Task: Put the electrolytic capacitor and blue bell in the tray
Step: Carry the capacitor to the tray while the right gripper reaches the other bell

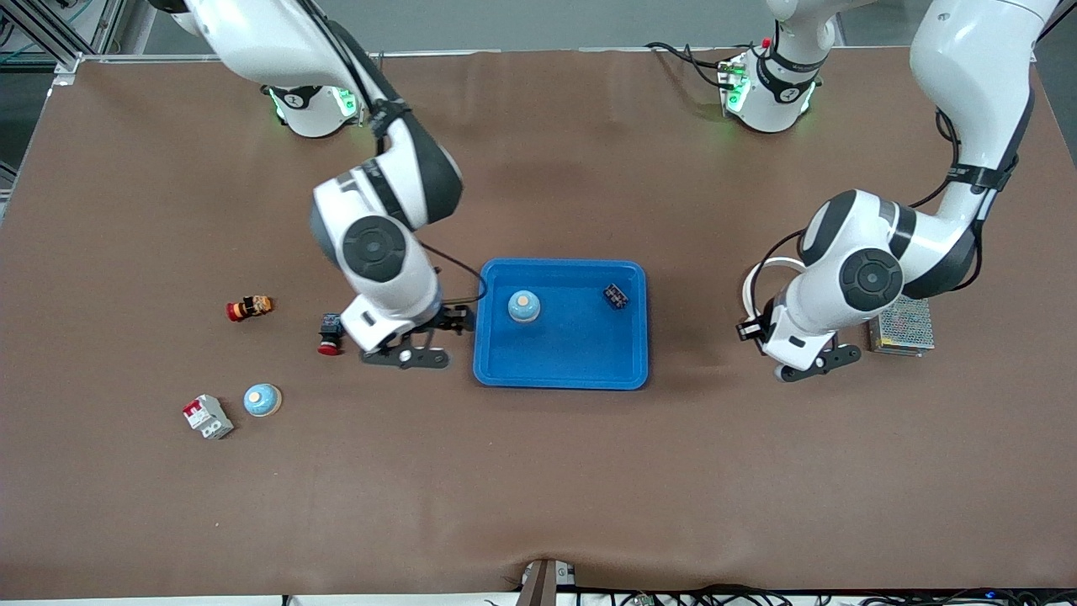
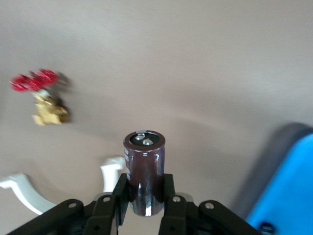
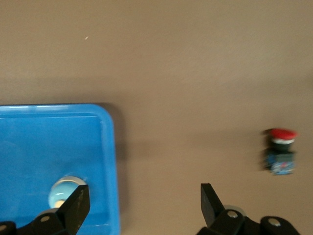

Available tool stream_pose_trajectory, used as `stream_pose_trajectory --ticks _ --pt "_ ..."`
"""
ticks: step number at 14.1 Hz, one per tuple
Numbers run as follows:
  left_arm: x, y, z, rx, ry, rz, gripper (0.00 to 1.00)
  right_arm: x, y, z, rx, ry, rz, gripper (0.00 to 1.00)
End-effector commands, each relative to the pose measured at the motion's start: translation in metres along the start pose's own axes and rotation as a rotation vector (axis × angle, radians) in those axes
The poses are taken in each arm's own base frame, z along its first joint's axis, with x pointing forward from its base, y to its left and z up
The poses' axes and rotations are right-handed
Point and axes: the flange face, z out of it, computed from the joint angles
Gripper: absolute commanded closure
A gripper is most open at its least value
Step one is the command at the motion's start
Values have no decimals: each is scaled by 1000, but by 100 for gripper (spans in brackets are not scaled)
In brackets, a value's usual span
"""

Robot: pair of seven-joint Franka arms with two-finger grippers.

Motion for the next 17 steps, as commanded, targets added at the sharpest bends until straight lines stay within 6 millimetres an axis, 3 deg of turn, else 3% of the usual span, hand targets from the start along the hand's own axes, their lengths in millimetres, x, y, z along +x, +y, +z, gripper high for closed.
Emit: stream_pose_trajectory --ticks 1,3,5,9,12,17 --pt "5 34 2 -49 -43 -111 100 26 41 -16 -1 5 -82 0" --pt "-6 65 0 -65 -44 -186 100 41 74 -16 0 9 -96 0" --pt "-13 91 6 -76 -59 -270 100 58 112 -24 0 30 -135 0" --pt "-37 141 24 -90 -87 -327 100 87 183 -19 3 76 -221 0" --pt "-44 162 41 -98 -113 -344 100 106 225 -2 -5 123 -288 0" --pt "-50 179 80 -129 -144 -359 100 116 265 25 -10 113 -355 0"
